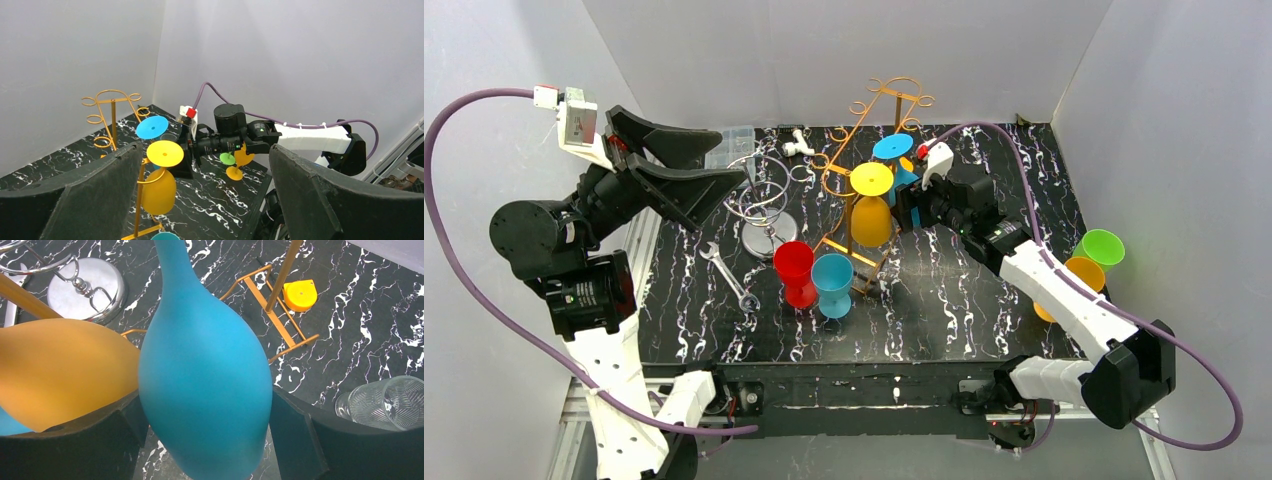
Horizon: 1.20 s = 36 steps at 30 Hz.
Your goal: Place the wine glass upside down on the wine glass rack
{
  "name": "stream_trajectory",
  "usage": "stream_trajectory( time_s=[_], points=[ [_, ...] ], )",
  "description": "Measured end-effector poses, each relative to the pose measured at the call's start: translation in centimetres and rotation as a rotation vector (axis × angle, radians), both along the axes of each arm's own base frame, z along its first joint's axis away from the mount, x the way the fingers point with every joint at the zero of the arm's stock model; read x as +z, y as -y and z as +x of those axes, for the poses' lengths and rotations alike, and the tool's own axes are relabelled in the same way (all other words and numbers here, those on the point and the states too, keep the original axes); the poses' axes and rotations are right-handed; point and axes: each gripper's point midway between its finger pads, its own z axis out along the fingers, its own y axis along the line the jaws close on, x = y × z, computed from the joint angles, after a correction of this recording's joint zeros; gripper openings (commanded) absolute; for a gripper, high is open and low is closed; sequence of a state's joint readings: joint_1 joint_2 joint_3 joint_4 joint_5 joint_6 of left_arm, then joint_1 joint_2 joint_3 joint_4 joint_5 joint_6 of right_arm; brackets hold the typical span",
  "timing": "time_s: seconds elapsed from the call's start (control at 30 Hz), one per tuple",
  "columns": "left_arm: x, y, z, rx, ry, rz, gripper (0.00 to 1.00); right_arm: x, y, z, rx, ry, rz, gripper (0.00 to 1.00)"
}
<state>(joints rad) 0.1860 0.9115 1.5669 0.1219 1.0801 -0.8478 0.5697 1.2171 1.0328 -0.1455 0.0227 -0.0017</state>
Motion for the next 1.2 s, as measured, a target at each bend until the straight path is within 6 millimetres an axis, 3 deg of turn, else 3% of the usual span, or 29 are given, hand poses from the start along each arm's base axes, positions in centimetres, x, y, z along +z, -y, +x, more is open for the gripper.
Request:
stream_trajectory(
  time_s=[0.4,0.77,1.0,1.2],
  points=[
    [0.0,0.0,-0.1,0.001,0.002,0.002,0.98,0.5,-0.1,0.2,-0.004,0.015,0.01,0.76],
    [-0.4,-0.1,-0.2,0.021,-0.002,0.014,0.98,5.9,1.1,0.3,-0.03,0.157,0.038,0.78],
    [-0.6,-0.2,0.0,0.027,-0.012,0.011,0.98,5.1,3.4,2.3,-0.101,0.147,0.012,0.75],
    [-0.7,-0.2,0.0,0.03,-0.012,0.014,0.98,5.4,3.3,2.4,-0.089,0.159,0.059,0.74]
  ],
)
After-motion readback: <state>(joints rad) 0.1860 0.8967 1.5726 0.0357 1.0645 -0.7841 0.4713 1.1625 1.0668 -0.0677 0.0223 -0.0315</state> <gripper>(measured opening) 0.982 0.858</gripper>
